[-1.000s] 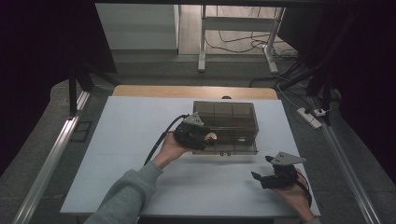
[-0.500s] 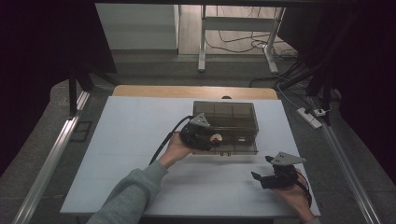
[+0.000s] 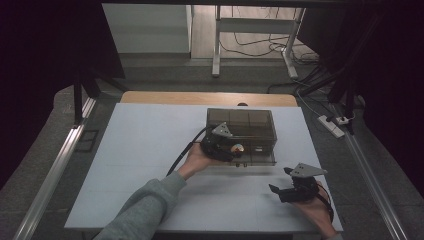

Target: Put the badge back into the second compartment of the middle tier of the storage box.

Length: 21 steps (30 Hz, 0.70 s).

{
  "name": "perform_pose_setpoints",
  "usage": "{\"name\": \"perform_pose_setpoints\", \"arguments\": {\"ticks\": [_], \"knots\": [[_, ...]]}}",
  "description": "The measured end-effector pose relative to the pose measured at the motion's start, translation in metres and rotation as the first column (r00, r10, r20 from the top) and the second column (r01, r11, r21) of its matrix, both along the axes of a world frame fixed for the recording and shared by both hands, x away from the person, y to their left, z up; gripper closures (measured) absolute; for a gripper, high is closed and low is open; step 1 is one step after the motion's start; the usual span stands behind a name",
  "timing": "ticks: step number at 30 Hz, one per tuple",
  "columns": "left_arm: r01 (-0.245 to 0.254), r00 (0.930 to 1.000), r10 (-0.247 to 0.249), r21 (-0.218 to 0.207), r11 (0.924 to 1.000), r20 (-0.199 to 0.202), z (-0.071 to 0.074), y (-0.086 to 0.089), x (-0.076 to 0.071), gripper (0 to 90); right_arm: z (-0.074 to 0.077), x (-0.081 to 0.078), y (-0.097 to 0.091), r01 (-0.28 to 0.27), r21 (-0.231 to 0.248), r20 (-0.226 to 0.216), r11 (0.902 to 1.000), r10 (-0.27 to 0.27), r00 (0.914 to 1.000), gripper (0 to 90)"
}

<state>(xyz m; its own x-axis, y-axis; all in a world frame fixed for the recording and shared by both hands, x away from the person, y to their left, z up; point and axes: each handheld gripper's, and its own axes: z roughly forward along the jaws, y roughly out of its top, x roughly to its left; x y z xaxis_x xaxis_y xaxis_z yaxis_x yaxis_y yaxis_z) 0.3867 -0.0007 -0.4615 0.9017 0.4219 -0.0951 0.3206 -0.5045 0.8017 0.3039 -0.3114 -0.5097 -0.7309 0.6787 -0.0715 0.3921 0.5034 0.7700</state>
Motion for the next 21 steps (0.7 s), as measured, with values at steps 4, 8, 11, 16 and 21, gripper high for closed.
{"name": "perform_pose_setpoints", "arguments": {"ticks": [4, 8, 11, 16, 21], "knots": [[0.001, 1.0000, -0.001, 0.009, 1.0000, 0.003, -0.0020, -0.0030, 0.0006, 45.7, -0.0001, 0.0000, -0.0004, 0.002, 0.003, 0.000, 1.0000, -0.002, 1.0000, 13.7], [-0.001, 0.9999, 0.001, 0.023, 0.9997, 0.010, -0.0036, -0.0045, 0.0003, 45.6, -0.0003, -0.0001, -0.0004, 0.000, 0.001, 0.001, 1.0000, 0.000, 1.0000, 13.7], [0.002, 0.9998, -0.003, 0.034, 0.9994, 0.019, -0.0040, -0.0055, -0.0005, 45.5, -0.0002, -0.0006, 0.0000, 0.003, 0.006, 0.006, 1.0000, -0.003, 1.0000, 13.8], [0.006, 0.9999, -0.006, 0.038, 0.9993, 0.010, -0.0057, -0.0059, 0.0005, 41.3, -0.0003, -0.0005, -0.0001, 0.002, 0.003, 0.005, 1.0000, -0.002, 1.0000, 13.8], [0.005, 0.9999, -0.006, 0.034, 0.9994, 0.015, -0.0023, -0.0041, -0.0014, 37.2, -0.0001, -0.0008, -0.0002, 0.003, 0.005, 0.007, 1.0000, -0.003, 1.0000, 13.8]]}}
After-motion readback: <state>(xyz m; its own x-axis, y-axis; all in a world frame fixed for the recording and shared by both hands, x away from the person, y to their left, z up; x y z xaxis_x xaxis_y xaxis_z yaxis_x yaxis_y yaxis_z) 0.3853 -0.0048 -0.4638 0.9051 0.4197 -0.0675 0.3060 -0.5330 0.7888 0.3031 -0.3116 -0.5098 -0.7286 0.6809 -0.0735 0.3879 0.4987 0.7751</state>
